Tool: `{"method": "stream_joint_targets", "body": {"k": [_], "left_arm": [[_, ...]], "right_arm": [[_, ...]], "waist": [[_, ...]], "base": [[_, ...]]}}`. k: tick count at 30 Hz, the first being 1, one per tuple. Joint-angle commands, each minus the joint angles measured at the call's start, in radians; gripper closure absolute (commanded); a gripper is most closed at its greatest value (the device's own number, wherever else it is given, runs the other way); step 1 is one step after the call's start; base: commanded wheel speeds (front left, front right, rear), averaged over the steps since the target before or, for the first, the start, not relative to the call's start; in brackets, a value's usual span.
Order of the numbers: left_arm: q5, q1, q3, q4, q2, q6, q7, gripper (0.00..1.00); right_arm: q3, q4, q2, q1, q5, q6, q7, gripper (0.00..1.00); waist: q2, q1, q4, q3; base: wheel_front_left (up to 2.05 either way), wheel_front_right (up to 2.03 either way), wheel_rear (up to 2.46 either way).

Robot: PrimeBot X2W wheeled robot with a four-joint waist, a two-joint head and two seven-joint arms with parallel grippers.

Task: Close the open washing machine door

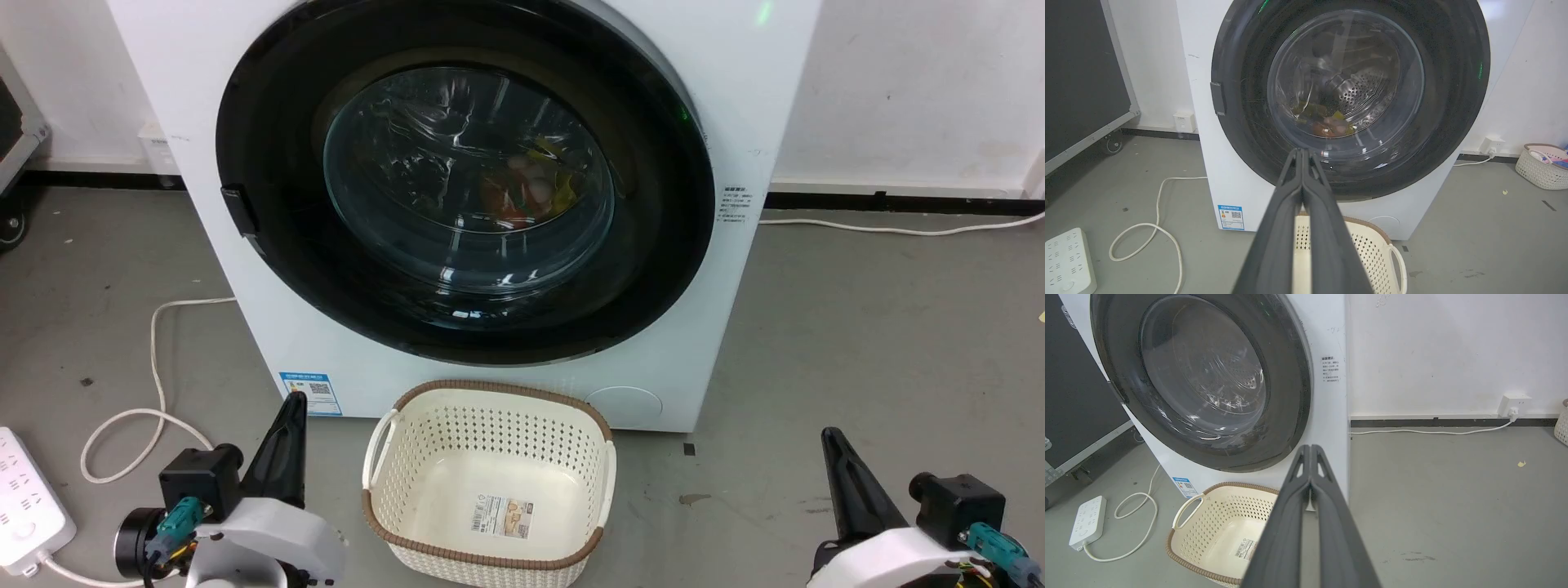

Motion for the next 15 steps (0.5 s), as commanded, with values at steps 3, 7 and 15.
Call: {"method": "stream_joint_targets", "body": {"k": [3, 7, 15], "left_arm": [[0.022, 0.012, 0.013, -0.011, -0.013, -0.006, 0.008, 1.0], [0.037, 0.015, 0.021, -0.016, -0.022, -0.008, 0.015, 1.0], [0.076, 0.023, 0.041, -0.031, -0.044, -0.016, 0.031, 1.0]], "right_arm": [[0.001, -0.012, 0.0, 0.0, -0.012, 0.0, 0.008, 1.0], [0.002, -0.018, 0.0, 0.0, -0.017, 0.0, 0.012, 1.0], [0.005, -0.032, 0.0, 0.0, -0.032, 0.0, 0.024, 1.0]], "waist": [[0.0, 0.0, 0.002, 0.002], [0.0, 0.0, 0.003, 0.004], [0.0, 0.0, 0.008, 0.01]], "base": [[0.0, 0.0, 0.0], [0.0, 0.0, 0.0], [0.0, 0.0, 0.0]]}}
